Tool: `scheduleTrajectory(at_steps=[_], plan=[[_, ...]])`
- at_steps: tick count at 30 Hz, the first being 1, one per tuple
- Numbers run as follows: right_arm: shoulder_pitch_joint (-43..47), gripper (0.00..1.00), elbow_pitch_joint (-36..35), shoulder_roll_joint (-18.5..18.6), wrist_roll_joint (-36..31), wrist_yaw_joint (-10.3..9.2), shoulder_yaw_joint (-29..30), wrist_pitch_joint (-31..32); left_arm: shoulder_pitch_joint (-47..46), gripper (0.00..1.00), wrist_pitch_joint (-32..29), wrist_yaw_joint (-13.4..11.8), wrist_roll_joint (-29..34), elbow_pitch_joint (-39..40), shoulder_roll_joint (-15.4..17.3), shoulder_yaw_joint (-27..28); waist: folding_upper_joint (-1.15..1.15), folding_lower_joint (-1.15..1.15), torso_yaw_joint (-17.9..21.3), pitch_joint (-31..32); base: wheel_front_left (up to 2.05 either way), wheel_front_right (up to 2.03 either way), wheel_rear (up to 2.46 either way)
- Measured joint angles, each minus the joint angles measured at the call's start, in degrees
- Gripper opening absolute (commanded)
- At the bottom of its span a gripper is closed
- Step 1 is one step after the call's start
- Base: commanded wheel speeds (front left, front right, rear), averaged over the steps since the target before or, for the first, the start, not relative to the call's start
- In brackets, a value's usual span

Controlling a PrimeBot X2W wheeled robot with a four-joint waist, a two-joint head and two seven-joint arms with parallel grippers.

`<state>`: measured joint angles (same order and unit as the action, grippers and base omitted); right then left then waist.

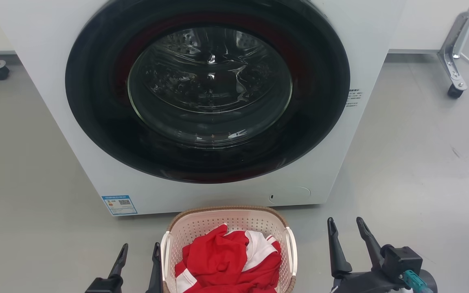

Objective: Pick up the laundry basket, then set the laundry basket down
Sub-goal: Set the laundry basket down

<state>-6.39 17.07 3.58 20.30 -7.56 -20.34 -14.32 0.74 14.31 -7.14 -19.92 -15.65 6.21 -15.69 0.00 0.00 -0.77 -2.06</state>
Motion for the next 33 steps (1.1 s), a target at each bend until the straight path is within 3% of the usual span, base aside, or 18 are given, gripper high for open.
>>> scheduleTrajectory(at_steps=[33], plan=[[3.89,1.00,-6.20,-0.57,-4.47,0.00,3.03,-0.14,3.20,1.00,0.00,0.00,3.89,6.22,-0.97,3.08,0.00,0.00,0.11,0.23,0.00,0.00,0.00]])
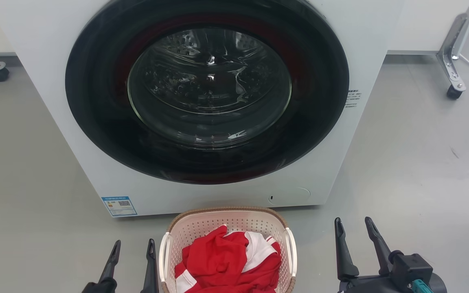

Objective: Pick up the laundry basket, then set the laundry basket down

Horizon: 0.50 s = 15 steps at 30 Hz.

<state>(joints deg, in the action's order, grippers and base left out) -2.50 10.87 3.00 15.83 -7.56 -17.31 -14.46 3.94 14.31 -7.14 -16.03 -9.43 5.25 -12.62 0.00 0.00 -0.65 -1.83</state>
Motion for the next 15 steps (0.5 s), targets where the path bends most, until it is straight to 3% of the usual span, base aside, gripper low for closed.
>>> scheduleTrajectory(at_steps=[2,3,15], plan=[[0.30,1.00,-0.37,0.00,0.02,0.00,-0.09,0.00,0.03,1.00,0.00,0.00,-0.01,0.30,-0.07,0.04,0.00,0.00,-0.03,0.04,0.00,0.00,0.00],[0.43,0.00,-0.56,0.00,0.04,0.00,-0.12,0.00,0.04,0.00,0.00,0.01,-0.01,0.32,-0.08,0.07,0.00,0.00,-0.04,0.05,0.00,0.00,0.00],[2.77,0.00,2.64,-0.05,2.96,0.60,0.90,0.82,0.93,0.00,-1.13,0.66,-2.60,-3.08,-0.18,0.77,0.00,0.00,0.00,0.14,0.00,0.00,0.00]])
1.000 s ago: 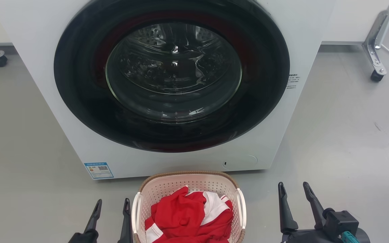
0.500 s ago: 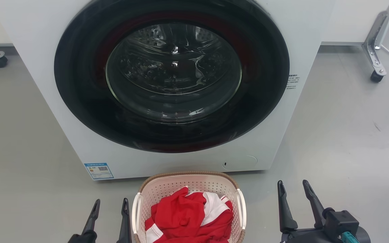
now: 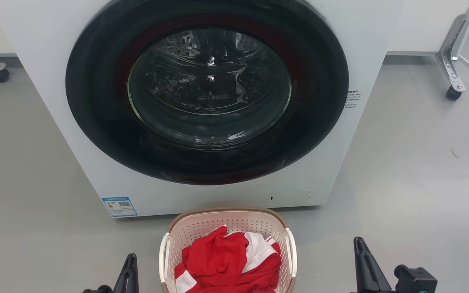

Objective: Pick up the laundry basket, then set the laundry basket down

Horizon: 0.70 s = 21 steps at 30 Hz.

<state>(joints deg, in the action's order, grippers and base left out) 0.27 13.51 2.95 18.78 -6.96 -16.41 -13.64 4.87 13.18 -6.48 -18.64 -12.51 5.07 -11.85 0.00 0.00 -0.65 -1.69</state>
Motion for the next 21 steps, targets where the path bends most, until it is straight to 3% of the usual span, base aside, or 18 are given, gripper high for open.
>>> scheduleTrajectory(at_steps=[21], plan=[[-0.88,0.00,0.60,-0.14,17.58,3.16,5.56,5.08,-1.36,0.00,-4.90,3.04,-17.55,-1.10,-0.64,3.97,0.00,0.00,0.15,0.37,0.00,0.00,0.00]])
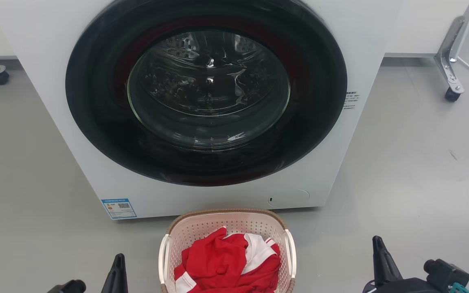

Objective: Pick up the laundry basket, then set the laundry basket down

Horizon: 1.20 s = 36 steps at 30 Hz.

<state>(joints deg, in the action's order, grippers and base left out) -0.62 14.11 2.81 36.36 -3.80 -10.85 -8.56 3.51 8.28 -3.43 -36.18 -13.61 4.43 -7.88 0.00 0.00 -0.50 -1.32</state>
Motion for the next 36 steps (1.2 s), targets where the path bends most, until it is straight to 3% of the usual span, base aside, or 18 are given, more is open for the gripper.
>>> scheduleTrajectory(at_steps=[36], plan=[[-2.31,0.00,1.45,-0.15,27.17,5.31,9.14,7.56,-3.68,0.00,-7.47,5.03,-27.38,-1.63,-0.92,6.46,0.00,0.00,0.25,0.61,0.00,0.00,0.00]])
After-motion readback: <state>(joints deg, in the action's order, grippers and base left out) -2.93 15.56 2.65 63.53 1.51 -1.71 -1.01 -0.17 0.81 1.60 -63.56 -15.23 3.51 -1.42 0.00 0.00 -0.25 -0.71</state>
